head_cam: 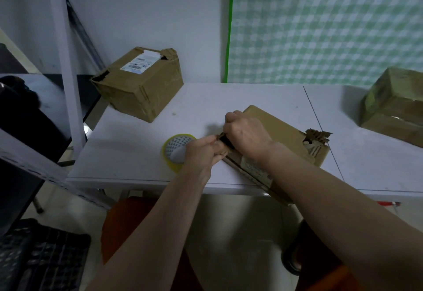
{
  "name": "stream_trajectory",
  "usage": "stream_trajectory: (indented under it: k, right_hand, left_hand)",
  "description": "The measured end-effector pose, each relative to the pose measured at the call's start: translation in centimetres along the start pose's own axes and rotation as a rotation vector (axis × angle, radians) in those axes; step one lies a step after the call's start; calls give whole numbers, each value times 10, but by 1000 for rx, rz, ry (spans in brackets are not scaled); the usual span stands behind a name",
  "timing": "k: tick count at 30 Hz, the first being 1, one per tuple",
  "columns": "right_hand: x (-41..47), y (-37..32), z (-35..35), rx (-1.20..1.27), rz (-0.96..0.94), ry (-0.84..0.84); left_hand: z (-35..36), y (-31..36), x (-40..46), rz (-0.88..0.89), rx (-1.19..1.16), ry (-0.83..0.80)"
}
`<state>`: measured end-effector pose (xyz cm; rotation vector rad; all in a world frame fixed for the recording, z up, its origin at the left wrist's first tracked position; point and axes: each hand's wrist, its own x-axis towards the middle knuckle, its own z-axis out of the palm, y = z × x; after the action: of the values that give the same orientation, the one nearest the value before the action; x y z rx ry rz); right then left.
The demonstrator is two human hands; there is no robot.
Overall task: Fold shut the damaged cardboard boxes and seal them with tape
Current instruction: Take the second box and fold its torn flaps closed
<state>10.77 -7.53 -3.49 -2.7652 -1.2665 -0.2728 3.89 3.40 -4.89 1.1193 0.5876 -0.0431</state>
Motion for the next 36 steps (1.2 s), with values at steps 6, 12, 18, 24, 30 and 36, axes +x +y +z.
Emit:
stream_trajectory:
  k: [6,12,18,24,30,36]
  right_hand:
    - [-6,7,1,191,-50,136]
    - [5,3,8,167,-115,142]
    - [-6,16,0,439,187,158]
    - [-37,21,-22,452,504,113]
    - [-63,-5,-4,370,543,65]
    - [-74,-17,16,248,504,13]
  left_hand:
    - [1,-1,3,-30,-46,85]
    - [5,0,8,-34,-86,128]
    - [6,1,12,3,-60,204]
    - [1,0,10,336,490,326]
    - [20,5,2,980,987,47]
    - [28,17,4,480,1467,34]
